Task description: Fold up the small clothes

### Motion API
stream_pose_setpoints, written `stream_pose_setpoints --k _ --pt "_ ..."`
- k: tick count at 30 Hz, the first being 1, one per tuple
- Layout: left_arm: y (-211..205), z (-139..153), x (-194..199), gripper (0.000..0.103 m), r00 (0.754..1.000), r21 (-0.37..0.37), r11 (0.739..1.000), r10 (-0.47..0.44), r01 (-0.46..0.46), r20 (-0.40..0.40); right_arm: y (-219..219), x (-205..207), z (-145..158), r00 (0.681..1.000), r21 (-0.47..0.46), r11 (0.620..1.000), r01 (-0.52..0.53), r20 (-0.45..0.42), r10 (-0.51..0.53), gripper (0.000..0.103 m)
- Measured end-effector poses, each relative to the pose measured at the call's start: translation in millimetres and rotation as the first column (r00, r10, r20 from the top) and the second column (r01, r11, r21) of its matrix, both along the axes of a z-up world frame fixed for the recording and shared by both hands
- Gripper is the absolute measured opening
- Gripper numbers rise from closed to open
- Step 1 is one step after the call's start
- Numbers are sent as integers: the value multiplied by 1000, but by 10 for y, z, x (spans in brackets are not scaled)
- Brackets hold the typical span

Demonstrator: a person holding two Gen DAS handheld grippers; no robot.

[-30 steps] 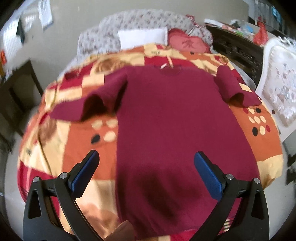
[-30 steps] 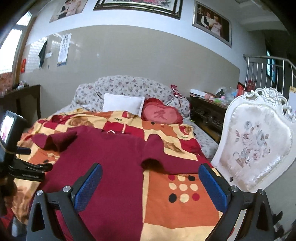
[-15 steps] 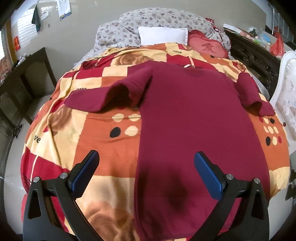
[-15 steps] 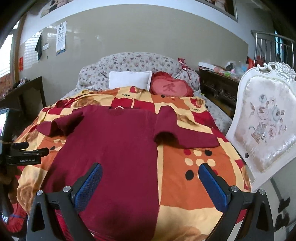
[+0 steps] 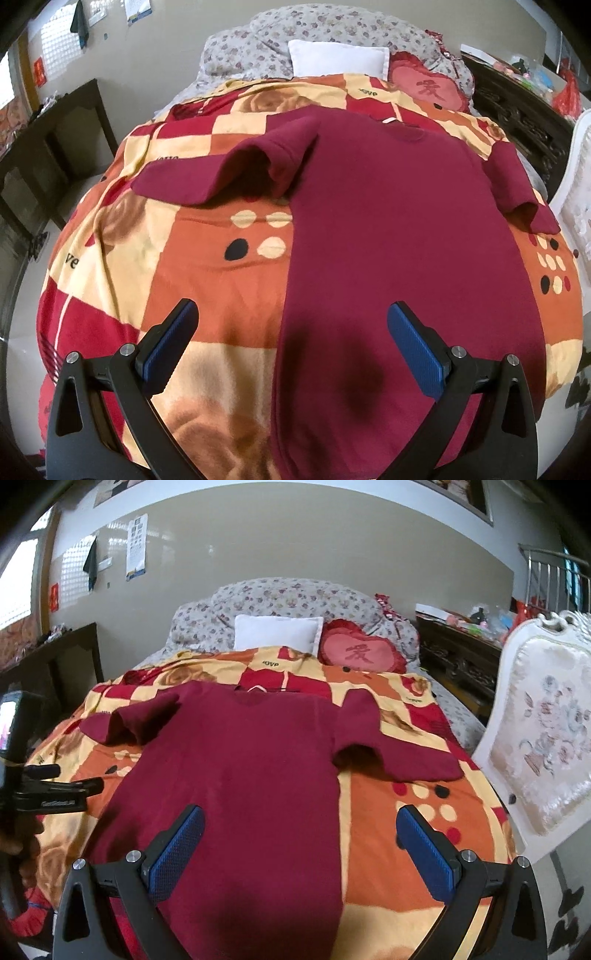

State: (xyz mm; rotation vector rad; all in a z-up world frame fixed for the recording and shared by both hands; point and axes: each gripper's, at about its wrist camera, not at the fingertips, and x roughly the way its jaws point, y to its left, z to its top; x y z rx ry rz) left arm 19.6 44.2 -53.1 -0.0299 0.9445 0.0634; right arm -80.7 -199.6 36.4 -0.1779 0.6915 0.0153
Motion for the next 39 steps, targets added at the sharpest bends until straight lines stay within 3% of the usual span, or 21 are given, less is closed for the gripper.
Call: stream_pose_setpoints --k 9,16,25,29,36,39 --pt "91 -104 66 103 999 -21 1000 -6 6 -32 192 476 -261 998 31 1000 1 -64 1 103" --pt "126 -132 100 103 1000 26 999 18 -18 -24 192 493 -331 998 46 999 12 -68 -9 103" --pt "146 -284 212 103 997 -8 1000 24 -25 -73 88 714 -665 995 5 999 54 -88 -53 103" --pt "106 -283 181 103 998 25 1000 15 -14 -57 13 714 -722 993 41 996 74 -93 -70 103" --pt "137 -292 225 103 997 -16 999 27 -28 -72 12 776 -935 995 -10 999 46 -93 -47 103" --pt "122 -261 229 103 998 -5 1000 25 -25 -65 -70 822 -1140 988 -1 998 65 -141 -64 103"
